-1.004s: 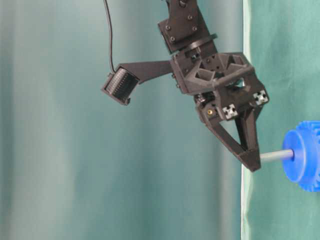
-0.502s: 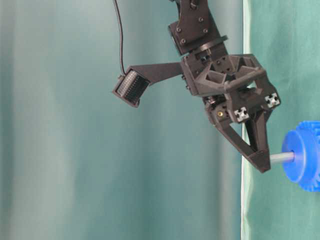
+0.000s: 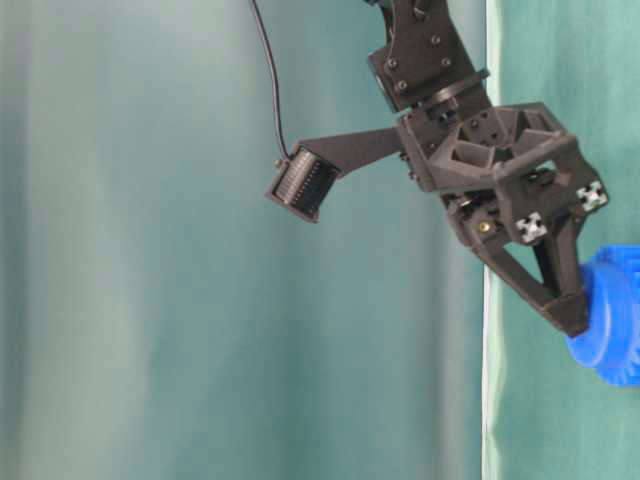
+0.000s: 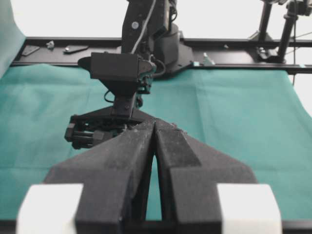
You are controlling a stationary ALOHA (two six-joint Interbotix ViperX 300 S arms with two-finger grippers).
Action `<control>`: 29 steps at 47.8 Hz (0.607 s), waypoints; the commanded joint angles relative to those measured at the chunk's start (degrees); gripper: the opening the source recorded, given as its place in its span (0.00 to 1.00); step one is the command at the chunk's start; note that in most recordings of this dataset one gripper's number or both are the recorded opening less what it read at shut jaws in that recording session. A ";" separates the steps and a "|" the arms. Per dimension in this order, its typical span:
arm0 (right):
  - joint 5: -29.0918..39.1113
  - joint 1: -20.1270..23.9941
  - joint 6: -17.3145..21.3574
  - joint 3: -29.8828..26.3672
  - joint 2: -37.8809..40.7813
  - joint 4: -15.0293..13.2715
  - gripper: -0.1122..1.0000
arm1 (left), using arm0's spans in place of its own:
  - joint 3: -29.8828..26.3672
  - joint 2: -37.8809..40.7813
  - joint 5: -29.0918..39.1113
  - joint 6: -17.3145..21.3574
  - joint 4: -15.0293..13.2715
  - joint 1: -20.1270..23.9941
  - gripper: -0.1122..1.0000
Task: Insert the shaft placed at a random location into the center hole of the medium gear at another random location.
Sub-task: 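Press the shaft down into the gear hole with the right gripper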
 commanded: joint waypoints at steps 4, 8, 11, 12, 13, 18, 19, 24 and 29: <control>1.32 0.53 -0.09 -0.79 -0.88 0.18 0.22 | -1.49 0.26 -0.44 0.00 0.09 0.09 0.10; 1.49 0.88 0.09 -0.79 -0.97 0.26 0.22 | -1.49 0.26 -0.44 0.00 0.09 0.09 0.10; 1.41 0.88 0.26 -0.70 -0.97 0.44 0.22 | -1.49 0.26 -0.44 0.00 0.09 0.09 0.10; 1.41 0.88 0.44 -0.70 -0.97 0.53 0.22 | -1.49 0.26 -0.44 0.00 0.09 0.09 0.10; 1.41 0.88 0.53 -0.70 -0.97 0.53 0.22 | -1.49 0.26 -0.35 0.00 0.09 0.09 0.10; 1.49 0.88 1.58 -0.70 -0.97 0.62 0.22 | -1.41 0.26 -0.26 -0.09 0.09 0.09 0.10; 1.58 0.88 1.93 -0.70 -0.97 0.62 0.22 | -1.41 0.26 -0.26 -0.09 0.09 0.09 0.10; 1.58 0.88 2.64 -0.62 -1.05 0.53 0.22 | -1.49 0.26 -0.26 -0.09 0.09 0.09 0.10; 1.58 0.88 2.72 -0.62 -1.49 0.62 0.23 | -1.41 0.26 -0.26 -0.09 0.09 0.09 0.10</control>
